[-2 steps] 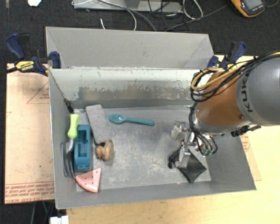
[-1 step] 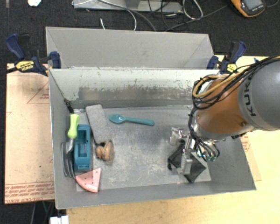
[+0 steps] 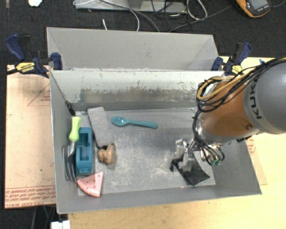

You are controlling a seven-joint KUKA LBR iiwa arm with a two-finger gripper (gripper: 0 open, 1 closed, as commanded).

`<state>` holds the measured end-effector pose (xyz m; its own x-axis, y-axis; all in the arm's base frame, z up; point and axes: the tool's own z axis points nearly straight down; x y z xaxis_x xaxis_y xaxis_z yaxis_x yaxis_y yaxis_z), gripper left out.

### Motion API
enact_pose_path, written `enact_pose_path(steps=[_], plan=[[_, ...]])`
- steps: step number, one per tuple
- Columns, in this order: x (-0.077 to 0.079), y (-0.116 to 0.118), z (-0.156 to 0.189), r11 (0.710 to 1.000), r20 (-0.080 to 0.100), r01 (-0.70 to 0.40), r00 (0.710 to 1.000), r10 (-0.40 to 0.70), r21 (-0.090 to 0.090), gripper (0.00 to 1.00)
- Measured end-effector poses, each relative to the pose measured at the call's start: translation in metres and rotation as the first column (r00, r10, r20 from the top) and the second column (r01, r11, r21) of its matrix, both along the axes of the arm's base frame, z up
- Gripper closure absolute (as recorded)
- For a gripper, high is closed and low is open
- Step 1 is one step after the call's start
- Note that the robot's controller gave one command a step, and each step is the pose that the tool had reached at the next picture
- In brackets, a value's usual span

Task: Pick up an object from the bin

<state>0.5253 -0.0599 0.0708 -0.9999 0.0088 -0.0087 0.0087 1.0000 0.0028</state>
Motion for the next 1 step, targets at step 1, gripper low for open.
enact_pose_path(steps=[1], plan=[[0.0000,0.0000,0.0000,1.000,0.000,0.000,1.000,0.000,0.000,1.00]])
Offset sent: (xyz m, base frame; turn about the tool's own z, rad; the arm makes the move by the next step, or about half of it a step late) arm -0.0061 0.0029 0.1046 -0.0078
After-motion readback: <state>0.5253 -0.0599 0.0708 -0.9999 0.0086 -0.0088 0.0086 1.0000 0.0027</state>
